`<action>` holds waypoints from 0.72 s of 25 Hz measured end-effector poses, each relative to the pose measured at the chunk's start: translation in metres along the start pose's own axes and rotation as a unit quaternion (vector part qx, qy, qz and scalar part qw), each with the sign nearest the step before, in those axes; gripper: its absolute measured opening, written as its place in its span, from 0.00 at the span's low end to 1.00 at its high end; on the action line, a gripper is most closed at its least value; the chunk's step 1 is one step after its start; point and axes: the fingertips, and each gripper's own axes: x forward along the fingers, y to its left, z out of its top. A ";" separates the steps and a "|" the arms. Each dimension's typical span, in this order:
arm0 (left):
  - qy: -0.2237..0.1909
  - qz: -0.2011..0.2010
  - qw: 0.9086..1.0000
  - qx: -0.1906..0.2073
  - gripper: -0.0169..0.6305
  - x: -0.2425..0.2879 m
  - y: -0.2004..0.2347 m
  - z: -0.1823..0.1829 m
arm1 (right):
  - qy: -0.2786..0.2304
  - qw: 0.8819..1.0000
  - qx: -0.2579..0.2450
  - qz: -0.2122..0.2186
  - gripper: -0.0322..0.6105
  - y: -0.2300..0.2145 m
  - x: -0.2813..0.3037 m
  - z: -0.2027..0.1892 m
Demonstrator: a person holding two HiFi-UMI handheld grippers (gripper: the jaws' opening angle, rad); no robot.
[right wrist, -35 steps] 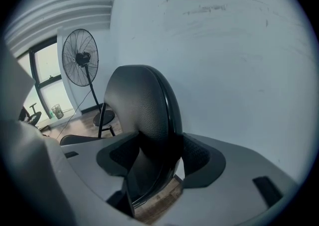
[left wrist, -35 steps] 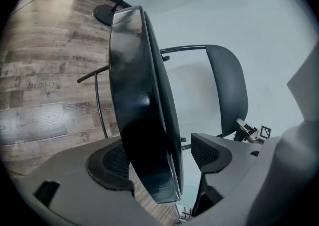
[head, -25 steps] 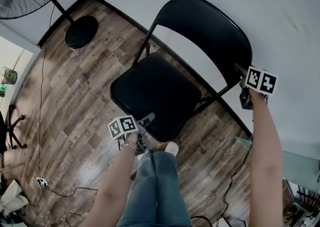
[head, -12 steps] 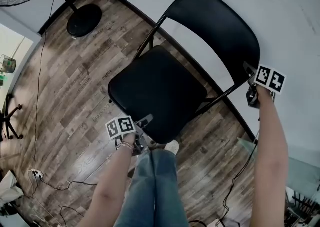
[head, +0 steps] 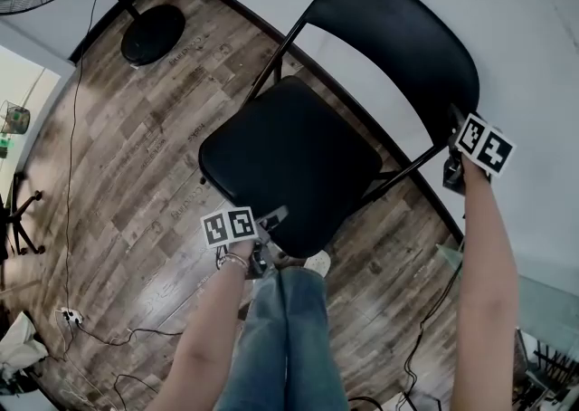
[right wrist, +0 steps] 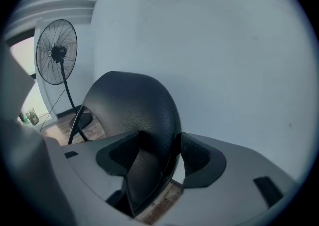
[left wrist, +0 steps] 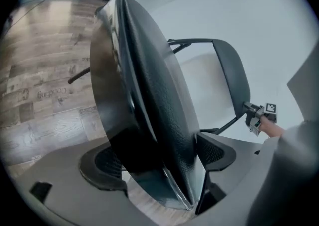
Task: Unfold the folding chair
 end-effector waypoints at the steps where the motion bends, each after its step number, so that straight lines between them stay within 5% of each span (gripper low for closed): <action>1: 0.004 0.008 1.000 0.005 0.69 0.001 0.003 -0.002 | -0.002 1.000 -0.001 -0.004 0.44 0.002 -0.003 -0.001; 12: 0.021 0.028 0.999 0.000 0.73 -0.003 0.031 -0.015 | -0.041 0.993 -0.040 -0.101 0.44 0.024 -0.045 -0.008; 18: 0.039 0.031 0.999 -0.019 0.74 -0.007 0.060 -0.030 | -0.053 0.993 -0.044 -0.101 0.43 0.048 -0.071 -0.023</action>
